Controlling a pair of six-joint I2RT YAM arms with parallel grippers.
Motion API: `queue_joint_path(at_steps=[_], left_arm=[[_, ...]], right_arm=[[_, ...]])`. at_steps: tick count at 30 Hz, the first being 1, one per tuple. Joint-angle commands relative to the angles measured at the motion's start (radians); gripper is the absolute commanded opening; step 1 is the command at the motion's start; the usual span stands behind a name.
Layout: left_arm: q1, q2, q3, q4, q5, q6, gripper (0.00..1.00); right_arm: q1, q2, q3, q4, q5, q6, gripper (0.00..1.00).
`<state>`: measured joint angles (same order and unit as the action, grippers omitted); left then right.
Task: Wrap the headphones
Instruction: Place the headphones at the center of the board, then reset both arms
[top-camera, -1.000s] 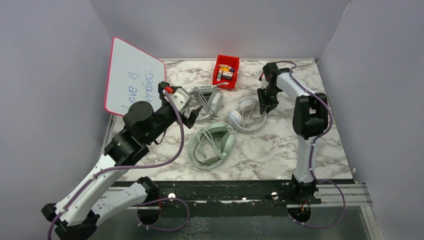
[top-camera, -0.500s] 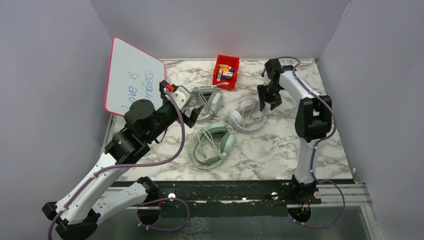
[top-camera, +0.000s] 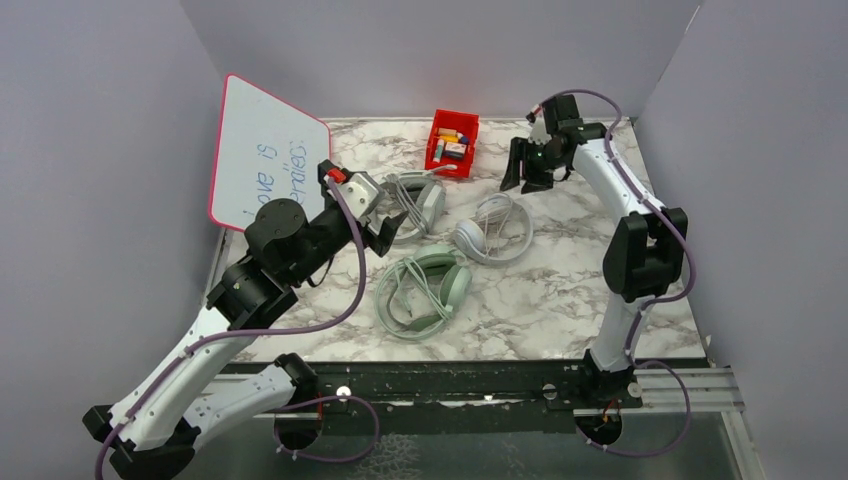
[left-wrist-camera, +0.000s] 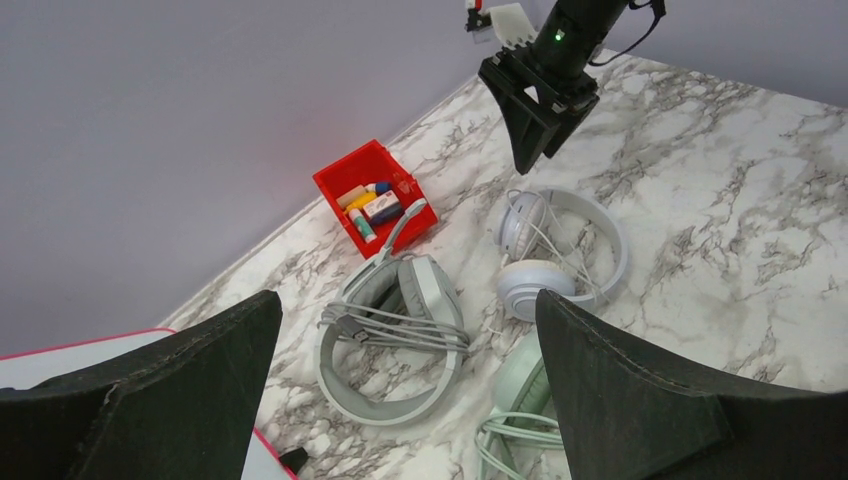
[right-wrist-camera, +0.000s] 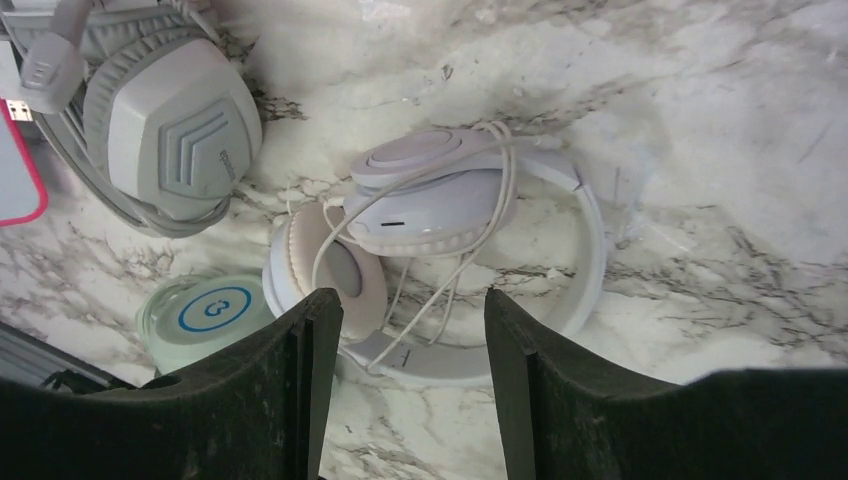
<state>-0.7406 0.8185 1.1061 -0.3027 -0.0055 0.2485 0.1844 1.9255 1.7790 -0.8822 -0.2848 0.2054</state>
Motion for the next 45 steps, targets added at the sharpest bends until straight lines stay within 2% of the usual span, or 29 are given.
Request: queue_joint_path(at_steps=[1,9,16,19,21,23,24,25,26,29,32,38,41,45], left_arm=[[0.004,-0.013,0.037,-0.001,0.032,-0.010,0.96],[0.004,-0.016,0.037,-0.001,0.036,-0.014,0.96],[0.003,-0.016,0.051,-0.008,0.025,-0.018,0.96],[0.004,-0.018,0.066,-0.018,0.013,-0.021,0.96],[0.003,-0.019,0.079,-0.022,-0.021,-0.029,0.98],[0.003,-0.014,0.100,-0.020,-0.058,-0.041,0.99],[0.004,-0.009,0.113,-0.017,-0.082,-0.048,0.99],[0.003,-0.003,0.131,-0.014,-0.112,-0.059,0.99],[0.004,0.010,0.151,-0.011,-0.146,-0.069,0.99],[0.003,0.048,0.229,-0.013,-0.271,-0.113,0.99],[0.003,0.077,0.316,-0.028,-0.370,-0.153,0.99],[0.004,0.072,0.461,0.012,-0.309,-0.179,0.99],[0.003,0.073,0.518,0.017,-0.271,-0.178,0.99],[0.004,0.063,0.537,0.018,-0.285,-0.169,0.99]], right_arm=[[0.048,-0.020,-0.056,0.089,-0.111,0.067,0.59],[0.121,0.038,-0.032,0.074,-0.017,0.083,0.55],[0.154,0.116,0.034,0.007,0.222,0.050,0.53],[0.152,0.150,0.070,-0.058,0.362,0.034,0.55],[0.152,0.122,0.072,-0.048,0.339,0.000,0.59],[0.152,0.045,0.051,-0.002,0.250,-0.018,0.68],[0.153,0.000,0.035,0.034,0.216,-0.022,0.80],[0.152,-0.043,0.040,0.049,0.195,-0.027,0.97],[0.152,-0.068,0.064,0.039,0.181,-0.029,1.00],[0.151,-0.121,0.180,-0.062,0.193,-0.038,1.00],[0.153,-0.252,0.196,-0.071,0.249,-0.053,1.00],[0.152,-0.590,0.184,-0.047,0.403,-0.107,1.00],[0.152,-0.790,0.128,0.029,0.377,-0.154,1.00],[0.153,-0.958,0.099,0.112,0.297,-0.154,1.00]])
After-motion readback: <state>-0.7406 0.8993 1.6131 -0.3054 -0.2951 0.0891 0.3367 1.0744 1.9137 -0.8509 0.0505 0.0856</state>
